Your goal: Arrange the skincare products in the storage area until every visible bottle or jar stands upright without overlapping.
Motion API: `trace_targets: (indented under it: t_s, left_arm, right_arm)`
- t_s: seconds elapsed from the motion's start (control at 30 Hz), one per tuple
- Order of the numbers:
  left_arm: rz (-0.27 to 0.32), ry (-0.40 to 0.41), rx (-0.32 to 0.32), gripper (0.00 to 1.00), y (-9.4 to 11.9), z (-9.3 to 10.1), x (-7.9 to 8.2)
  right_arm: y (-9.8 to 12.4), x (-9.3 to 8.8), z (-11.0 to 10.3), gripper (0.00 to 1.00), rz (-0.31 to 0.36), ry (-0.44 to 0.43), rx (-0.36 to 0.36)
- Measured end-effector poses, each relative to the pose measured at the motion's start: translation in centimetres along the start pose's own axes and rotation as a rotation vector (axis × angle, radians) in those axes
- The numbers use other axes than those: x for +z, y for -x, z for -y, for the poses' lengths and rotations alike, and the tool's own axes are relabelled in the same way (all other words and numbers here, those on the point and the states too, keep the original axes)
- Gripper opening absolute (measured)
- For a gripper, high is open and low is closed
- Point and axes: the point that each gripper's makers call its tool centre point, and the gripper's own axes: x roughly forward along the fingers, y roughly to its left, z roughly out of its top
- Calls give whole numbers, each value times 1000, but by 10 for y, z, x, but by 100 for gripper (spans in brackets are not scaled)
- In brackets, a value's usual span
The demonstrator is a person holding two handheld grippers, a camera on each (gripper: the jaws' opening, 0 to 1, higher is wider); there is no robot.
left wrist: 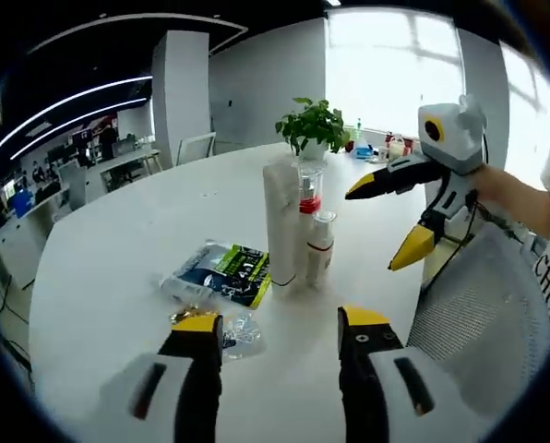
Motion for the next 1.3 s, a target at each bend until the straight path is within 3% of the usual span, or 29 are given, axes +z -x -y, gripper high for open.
trace_targets:
  t_s: [0.37,0.8,1.1,1.3]
  left_arm:
    - [24,9,48,58,29,-2,-3]
    - [27,53,91,89,44,2,-14]
    - [4,46,85,99,46,5,-23]
    - [-7,37,69,99,43,2,-23]
  right_arm:
    - [9,2,-8,91,2,-14,-11]
    - [17,12,-27,97,38,-4,23]
    - [19,12,-30,99,44,23,26]
    - [17,9,-29,100,42,11,27]
